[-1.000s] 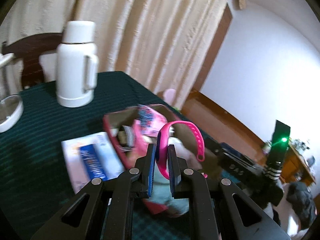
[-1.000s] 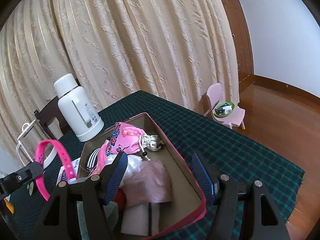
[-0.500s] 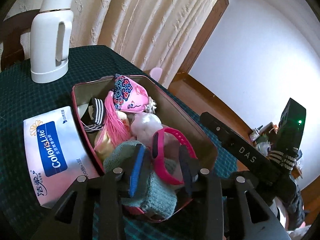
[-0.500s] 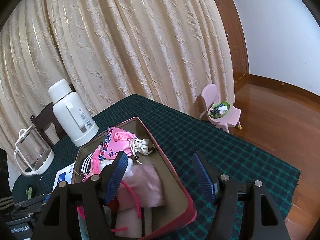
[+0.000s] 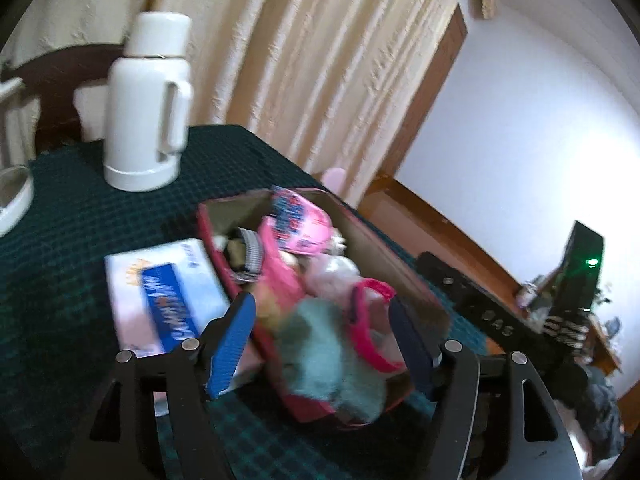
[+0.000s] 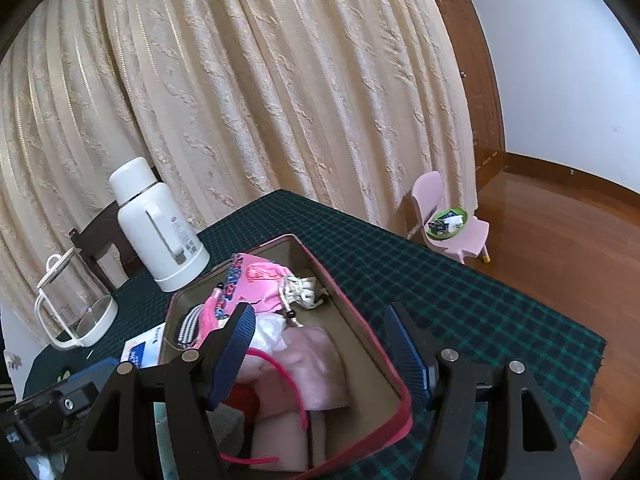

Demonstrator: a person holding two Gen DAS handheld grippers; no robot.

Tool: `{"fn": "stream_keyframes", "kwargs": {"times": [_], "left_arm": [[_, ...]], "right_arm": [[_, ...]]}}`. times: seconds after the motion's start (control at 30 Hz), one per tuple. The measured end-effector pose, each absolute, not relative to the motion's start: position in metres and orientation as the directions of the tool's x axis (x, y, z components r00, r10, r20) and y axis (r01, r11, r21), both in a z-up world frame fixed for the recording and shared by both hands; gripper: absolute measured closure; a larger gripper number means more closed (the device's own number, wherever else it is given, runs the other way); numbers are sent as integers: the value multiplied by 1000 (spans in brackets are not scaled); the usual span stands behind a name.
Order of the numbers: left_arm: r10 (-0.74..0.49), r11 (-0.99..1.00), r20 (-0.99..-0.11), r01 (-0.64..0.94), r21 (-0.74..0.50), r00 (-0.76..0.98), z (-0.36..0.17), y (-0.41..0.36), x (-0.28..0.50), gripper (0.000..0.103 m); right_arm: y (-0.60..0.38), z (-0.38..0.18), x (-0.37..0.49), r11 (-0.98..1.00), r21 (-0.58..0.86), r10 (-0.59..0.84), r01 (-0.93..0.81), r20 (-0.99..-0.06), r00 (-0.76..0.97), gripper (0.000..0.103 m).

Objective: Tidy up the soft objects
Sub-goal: 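Lower the pink silicone band into the tin box and open the left tool, then move the left tool to the mint green suction cup and grasp it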

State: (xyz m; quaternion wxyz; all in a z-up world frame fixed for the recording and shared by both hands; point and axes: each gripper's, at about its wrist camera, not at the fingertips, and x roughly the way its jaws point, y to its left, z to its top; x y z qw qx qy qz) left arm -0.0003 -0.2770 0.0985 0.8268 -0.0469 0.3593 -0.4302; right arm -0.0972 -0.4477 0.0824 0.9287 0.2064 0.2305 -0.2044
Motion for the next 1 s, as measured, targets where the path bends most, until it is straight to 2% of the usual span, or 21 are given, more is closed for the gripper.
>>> {"fn": "stream_keyframes", "kwargs": {"times": [0.3, 0.63, 1.0], "left_arm": [[-625, 755, -584, 591, -283, 519, 96, -241, 10, 30], [-520, 842, -600, 481, -243, 608, 90, -186, 30, 29], [-341, 938, -602, 300, -171, 722, 86, -98, 54, 29]], "right_arm": [[-414, 89, -81, 873, 287, -218, 394, -493, 842, 30], [-362, 98, -58, 926, 263, -116, 270, -483, 868, 29], [-289, 94, -24, 967, 236, 49, 91, -528, 848, 28]]}}
